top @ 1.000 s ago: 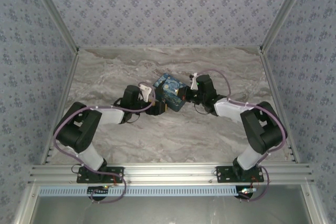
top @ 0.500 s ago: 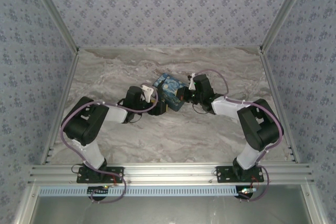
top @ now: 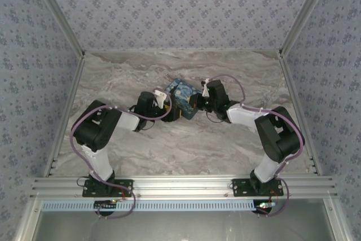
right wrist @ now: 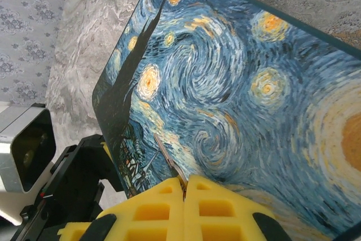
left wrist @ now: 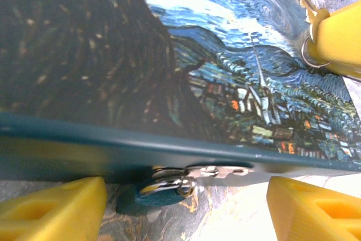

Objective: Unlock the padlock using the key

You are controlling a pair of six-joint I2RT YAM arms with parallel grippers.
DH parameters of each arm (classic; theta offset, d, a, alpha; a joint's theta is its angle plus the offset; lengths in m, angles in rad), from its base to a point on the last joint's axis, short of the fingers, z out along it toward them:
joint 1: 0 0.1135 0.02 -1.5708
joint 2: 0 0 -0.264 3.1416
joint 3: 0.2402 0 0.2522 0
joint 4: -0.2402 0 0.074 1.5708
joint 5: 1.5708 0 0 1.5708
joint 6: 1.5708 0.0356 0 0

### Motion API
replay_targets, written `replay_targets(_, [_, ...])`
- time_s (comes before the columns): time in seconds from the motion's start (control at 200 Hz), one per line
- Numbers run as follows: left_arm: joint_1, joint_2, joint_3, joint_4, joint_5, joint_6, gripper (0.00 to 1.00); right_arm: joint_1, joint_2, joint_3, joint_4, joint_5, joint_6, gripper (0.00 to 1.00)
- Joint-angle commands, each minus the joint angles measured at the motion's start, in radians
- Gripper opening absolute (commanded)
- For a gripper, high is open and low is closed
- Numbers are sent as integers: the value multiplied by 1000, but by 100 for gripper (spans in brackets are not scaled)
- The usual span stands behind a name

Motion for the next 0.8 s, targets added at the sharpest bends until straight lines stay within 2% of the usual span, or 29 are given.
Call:
replay_targets(0.0, [-30,31,26,3,41,4,71,12,25,2,-90,18,-12,0])
replay_targets(0.41, [-49,49,30,2,21,-25,50,13,15,-1,-88,20,-14,0])
replay_targets(0.795, [-49,60,42,14,-11,-67,43,15,11,-3,-88,19,-14,0])
